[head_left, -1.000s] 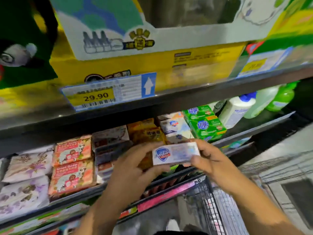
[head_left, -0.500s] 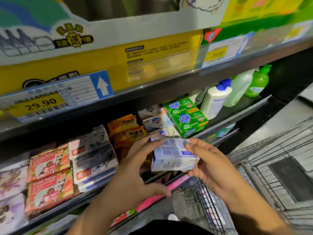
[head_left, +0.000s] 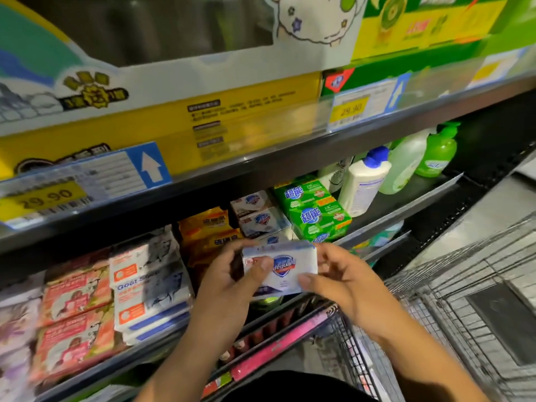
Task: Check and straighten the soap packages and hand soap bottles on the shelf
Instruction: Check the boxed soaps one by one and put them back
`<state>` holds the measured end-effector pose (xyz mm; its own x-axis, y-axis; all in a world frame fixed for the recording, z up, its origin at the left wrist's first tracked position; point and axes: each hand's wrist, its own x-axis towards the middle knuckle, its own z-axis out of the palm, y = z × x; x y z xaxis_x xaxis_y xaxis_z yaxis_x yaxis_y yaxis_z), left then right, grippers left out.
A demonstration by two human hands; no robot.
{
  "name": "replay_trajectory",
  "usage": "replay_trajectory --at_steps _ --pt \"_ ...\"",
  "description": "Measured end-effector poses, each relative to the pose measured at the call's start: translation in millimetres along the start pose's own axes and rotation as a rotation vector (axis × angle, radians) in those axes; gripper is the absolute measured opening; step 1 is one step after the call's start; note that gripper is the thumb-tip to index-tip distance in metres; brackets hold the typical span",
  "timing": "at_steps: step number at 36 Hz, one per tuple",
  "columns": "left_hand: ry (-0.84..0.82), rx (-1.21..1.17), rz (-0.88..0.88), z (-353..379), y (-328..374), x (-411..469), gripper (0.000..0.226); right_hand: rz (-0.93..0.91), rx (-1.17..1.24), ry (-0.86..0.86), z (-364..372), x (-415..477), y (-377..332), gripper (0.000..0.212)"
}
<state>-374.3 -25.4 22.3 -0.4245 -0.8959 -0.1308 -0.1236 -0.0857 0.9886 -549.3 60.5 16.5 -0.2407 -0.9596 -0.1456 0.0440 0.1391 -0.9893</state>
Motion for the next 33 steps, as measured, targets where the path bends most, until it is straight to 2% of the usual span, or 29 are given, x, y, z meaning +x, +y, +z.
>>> replay_trajectory --at_steps 2,6,8,11,15,21,23,25,26,28,30,33 --pt "-0.022 -0.054 -0.038 2 0 2 0.048 0.047 0.072 0.03 -2 5 0 0.041" --pt "-0.211 -0.039 -0.048 -3 -6 0 0.095 0.135 0.217 0.095 -8 13 1 0.065" --pt "-0.258 0.066 -0.027 -7 -4 -1 0.102 0.156 0.251 0.096 -10 13 -1 0.059" --pt "-0.174 0.339 0.108 -11 3 0 0.087 0.164 0.297 0.063 -8 12 -8 0.047" --pt "-0.153 0.447 0.245 -15 8 1 0.059 0.146 0.281 0.013 -8 11 -12 0.047" --pt "-0.11 0.293 0.221 -13 13 -4 0.048 0.058 0.101 -0.127 -18 12 -2 0.08" --pt "-0.102 0.239 0.185 -13 14 -6 0.042 0.025 -0.018 -0.157 -16 12 -3 0.074" --pt "-0.104 0.223 0.152 -12 15 -7 0.041 -0.015 -0.2 -0.098 -13 12 -5 0.05" --pt "-0.112 0.219 0.13 -11 15 -6 0.042 -0.045 -0.312 -0.048 -12 13 -7 0.042" --pt "-0.142 0.217 0.075 -13 15 -4 0.051 -0.137 -0.493 0.038 -15 15 -5 0.042" --pt "-0.182 0.271 0.048 -14 15 -2 0.057 -0.3 -0.542 0.062 -19 17 -3 0.043" --pt "-0.195 0.395 0.096 -15 15 1 0.049 -0.511 -0.587 0.046 -23 20 0 0.049"
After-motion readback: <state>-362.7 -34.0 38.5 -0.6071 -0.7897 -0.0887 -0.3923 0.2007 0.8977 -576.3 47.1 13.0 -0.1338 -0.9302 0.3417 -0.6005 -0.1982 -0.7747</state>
